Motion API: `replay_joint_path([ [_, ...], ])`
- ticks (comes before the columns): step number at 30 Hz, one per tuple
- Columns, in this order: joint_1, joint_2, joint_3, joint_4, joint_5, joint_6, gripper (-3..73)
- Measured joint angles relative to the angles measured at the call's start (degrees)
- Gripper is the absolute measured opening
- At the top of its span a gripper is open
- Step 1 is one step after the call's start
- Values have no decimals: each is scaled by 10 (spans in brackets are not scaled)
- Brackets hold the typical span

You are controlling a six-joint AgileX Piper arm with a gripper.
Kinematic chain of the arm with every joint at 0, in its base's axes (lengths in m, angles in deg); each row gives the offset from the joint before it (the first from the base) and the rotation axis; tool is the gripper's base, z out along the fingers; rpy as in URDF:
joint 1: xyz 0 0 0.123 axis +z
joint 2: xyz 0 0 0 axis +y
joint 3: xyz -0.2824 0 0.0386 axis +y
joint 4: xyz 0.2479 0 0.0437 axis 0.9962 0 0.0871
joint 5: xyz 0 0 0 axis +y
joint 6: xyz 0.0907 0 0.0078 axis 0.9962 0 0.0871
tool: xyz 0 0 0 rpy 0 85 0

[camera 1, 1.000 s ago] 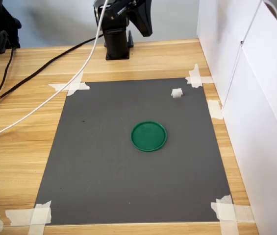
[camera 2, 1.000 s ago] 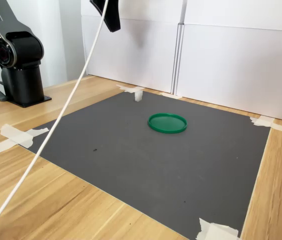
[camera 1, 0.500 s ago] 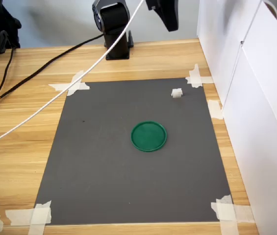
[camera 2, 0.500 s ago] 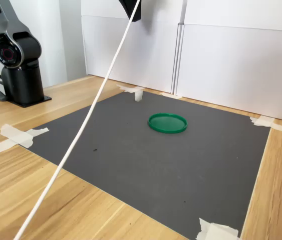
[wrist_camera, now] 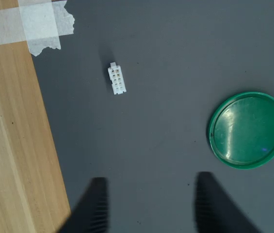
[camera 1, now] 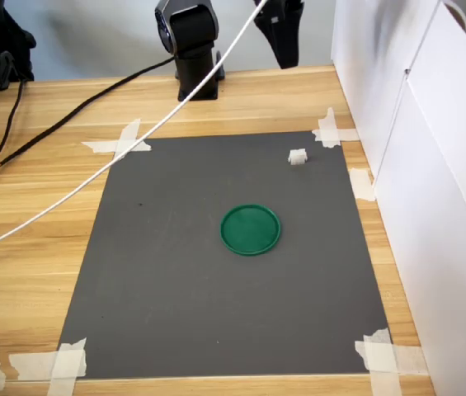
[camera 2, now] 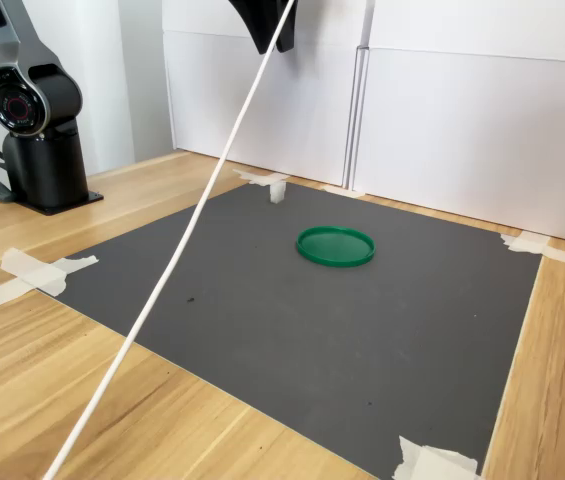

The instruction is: Grasp a white terminal and put it in the green lid.

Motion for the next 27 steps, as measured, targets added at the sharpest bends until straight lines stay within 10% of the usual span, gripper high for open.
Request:
replay_joint_path([
  [7,0,2,0,37,0,-34,700],
  [27,0,16,151,29,-118,-20,676],
])
